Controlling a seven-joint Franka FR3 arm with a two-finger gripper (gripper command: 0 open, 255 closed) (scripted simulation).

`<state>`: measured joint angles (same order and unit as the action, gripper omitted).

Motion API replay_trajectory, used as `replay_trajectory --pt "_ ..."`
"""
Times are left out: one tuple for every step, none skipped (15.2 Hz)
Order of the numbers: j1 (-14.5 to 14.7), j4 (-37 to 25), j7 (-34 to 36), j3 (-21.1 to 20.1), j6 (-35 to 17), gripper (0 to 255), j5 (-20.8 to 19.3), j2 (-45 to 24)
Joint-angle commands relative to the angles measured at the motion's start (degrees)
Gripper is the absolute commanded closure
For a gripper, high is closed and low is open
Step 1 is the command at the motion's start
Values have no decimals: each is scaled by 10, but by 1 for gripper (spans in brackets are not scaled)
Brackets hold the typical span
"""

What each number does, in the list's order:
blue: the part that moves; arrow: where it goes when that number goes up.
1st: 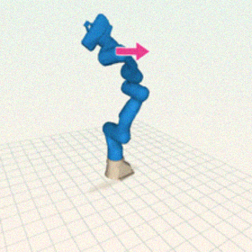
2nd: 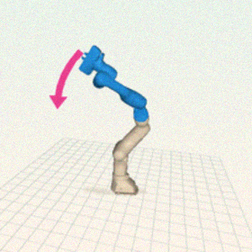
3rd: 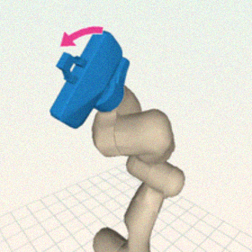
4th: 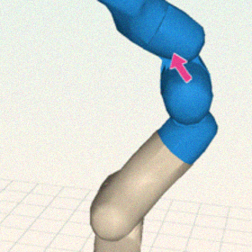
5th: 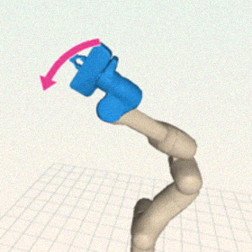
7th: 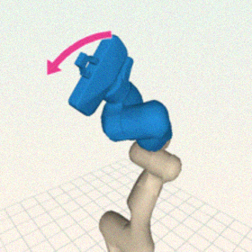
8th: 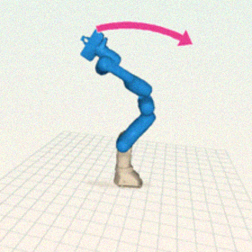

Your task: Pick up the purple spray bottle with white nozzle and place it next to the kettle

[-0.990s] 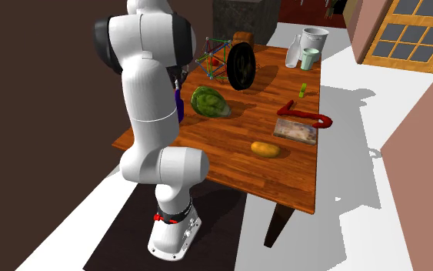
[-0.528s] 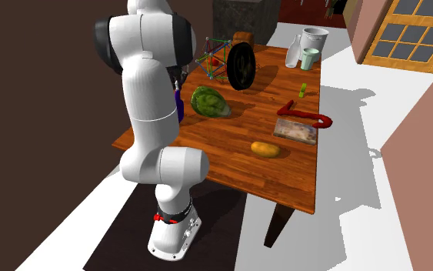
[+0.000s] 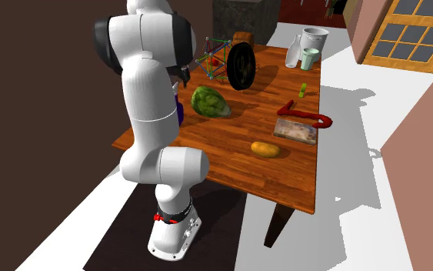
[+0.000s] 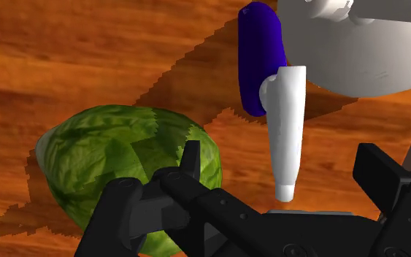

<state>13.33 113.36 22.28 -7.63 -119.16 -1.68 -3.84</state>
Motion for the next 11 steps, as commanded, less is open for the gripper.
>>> replay_trajectory --pt "0 -18 -1 0 28 0 2 10" --pt "0 -30 -2 0 46 0 3 16" --pt "0 -41 -2 0 61 0 4 20" --pt "0 -41 -2 0 61 0 4 20" --pt "0 -41 -2 0 61 0 4 20" --pt "0 -41 -2 0 61 0 4 20" --pt "0 -41 -2 0 61 0 4 20" --pt "0 -41 -2 0 61 0 4 20" --pt "0 -41 -2 0 61 0 4 20" --pt "0 -41 -2 0 61 0 4 20" --pt "0 -41 -2 0 61 0 4 20"
